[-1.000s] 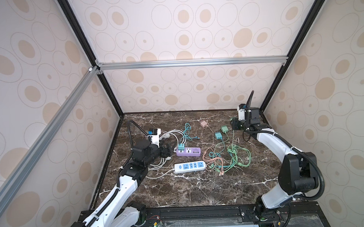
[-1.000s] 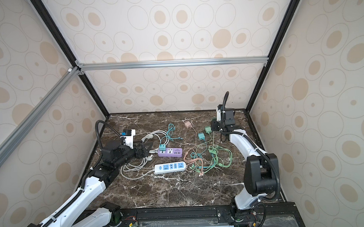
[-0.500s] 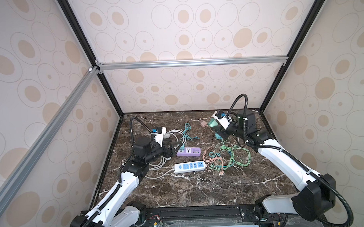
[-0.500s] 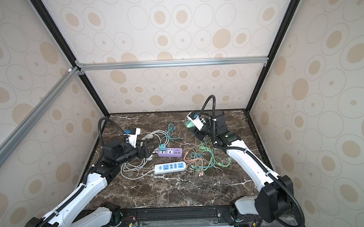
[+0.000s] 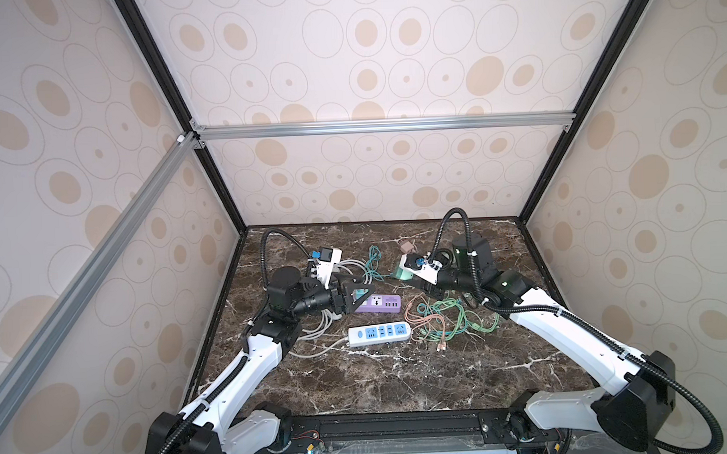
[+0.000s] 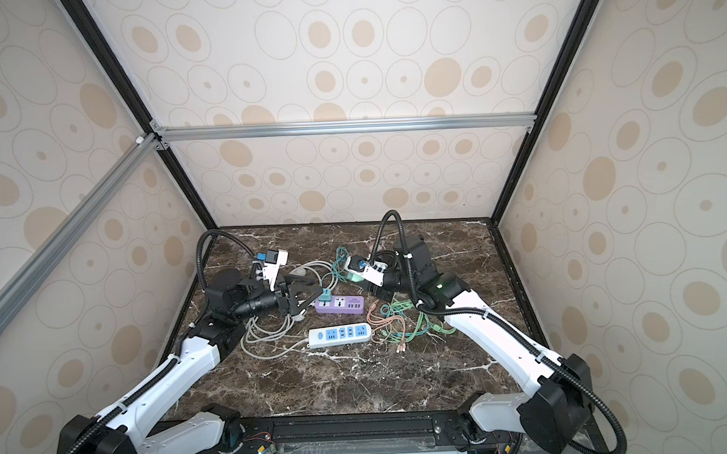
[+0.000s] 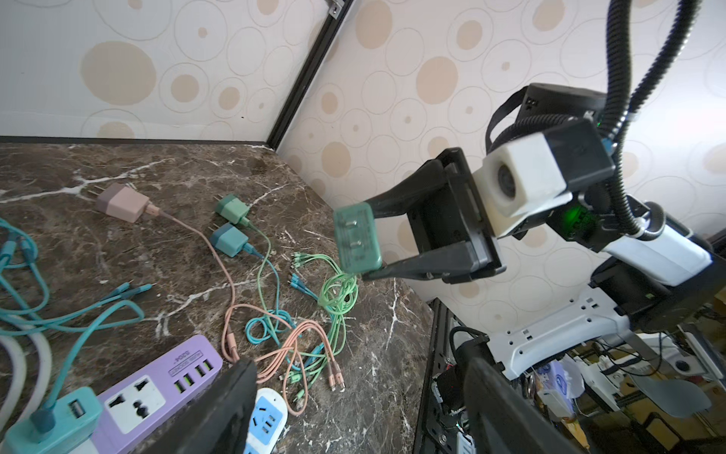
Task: Insert the plug
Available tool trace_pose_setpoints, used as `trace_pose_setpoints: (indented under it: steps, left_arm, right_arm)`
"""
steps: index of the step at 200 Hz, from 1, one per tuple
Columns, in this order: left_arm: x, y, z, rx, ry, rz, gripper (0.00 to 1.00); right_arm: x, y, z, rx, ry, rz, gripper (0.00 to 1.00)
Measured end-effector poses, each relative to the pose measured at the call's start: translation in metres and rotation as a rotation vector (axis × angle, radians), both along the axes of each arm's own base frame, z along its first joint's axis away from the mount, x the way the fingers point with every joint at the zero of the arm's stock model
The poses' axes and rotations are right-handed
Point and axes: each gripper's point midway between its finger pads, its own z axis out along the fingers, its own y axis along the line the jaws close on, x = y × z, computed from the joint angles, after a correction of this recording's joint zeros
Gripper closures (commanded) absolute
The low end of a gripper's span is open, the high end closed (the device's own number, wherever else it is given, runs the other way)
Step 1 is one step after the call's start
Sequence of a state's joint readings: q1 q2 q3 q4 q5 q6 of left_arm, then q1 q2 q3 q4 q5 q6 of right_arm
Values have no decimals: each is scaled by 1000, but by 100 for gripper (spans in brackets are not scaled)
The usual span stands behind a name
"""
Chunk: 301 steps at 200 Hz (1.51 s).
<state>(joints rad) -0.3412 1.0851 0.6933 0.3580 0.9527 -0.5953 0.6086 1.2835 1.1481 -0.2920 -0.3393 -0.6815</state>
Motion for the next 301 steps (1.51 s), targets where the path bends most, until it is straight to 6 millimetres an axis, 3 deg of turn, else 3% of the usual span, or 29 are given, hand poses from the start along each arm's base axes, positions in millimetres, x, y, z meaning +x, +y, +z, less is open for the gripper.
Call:
trace_pose_setpoints:
  steps: [41,85,115,148,195,235,276,301]
  left_arm:
    - [-6,-11,-8,2,34,-56,18]
    - [-9,-19,-15,21,49,-80,21]
    - [-9,-23,-18,35,60,-91,33]
    - [-7,-25,-16,43,55,-94,37]
    - [-8,-29,-18,49,56,-106,58]
    - [-10,-31,-20,52,61,-122,62]
    - [-10,-30,-25,61,96,-115,73]
    - [-9,-30,-26,63,109,-107,89]
  right_arm:
    - [-24,19,-6,-32,5,81,66]
    - [-34,28,-8,-46,-5,115,66]
    - [-40,36,-8,-55,-14,141,66]
    - [-46,45,-10,-78,-35,165,66]
    - [-48,50,-14,-111,-60,171,66]
    - [-42,48,-13,-127,-90,147,66]
    - [-39,47,-13,-147,-125,140,64]
    - [-37,47,-14,-154,-139,133,60]
